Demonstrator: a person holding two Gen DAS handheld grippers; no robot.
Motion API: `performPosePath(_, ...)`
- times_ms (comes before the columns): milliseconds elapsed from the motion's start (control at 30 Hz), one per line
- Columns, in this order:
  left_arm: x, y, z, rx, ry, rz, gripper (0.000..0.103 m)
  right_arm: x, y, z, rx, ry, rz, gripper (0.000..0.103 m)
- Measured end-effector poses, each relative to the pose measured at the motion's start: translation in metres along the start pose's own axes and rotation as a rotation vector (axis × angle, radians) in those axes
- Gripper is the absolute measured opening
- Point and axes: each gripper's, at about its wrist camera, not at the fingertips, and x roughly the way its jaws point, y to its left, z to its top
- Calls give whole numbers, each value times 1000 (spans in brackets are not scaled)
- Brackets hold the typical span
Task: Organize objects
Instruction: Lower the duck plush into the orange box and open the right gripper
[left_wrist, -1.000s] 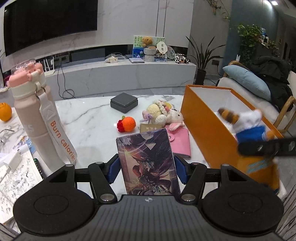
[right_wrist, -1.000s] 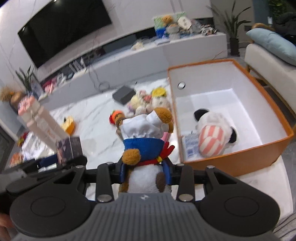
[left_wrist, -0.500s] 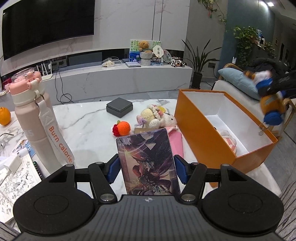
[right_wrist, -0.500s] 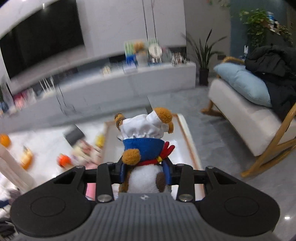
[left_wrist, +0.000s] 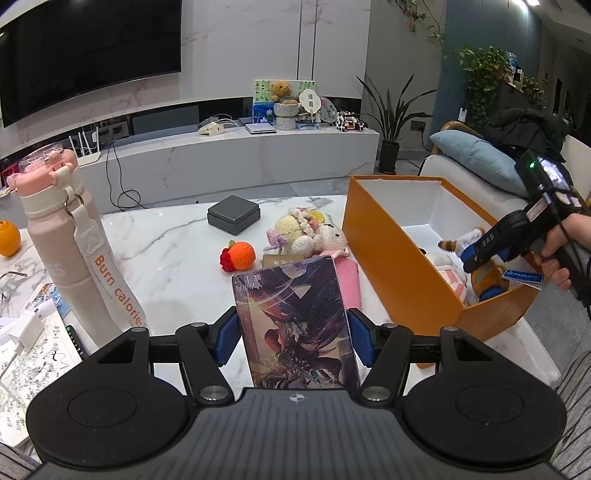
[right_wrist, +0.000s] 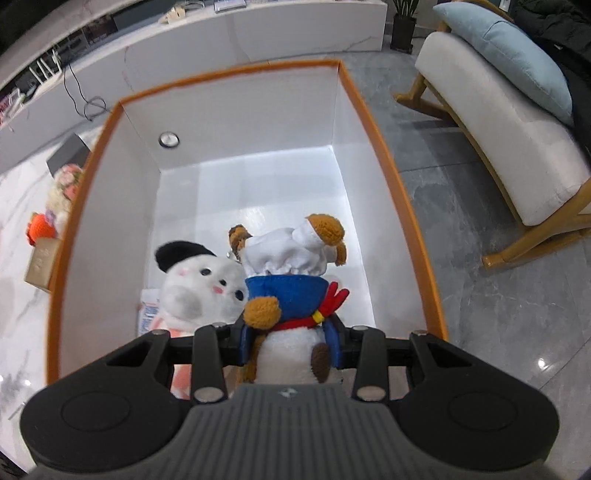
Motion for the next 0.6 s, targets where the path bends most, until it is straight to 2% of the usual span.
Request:
performPosePath(167,0,0,0,-7,2,8,71,17,6,5,-24,76,13,41)
performPosePath(433,-1,-5,2,1,2,21,71,26,2,1,-12,89,6,41)
performPosePath(600,0,-10,4,4,19,19,71,26,12,-2,-93,73,-35,44)
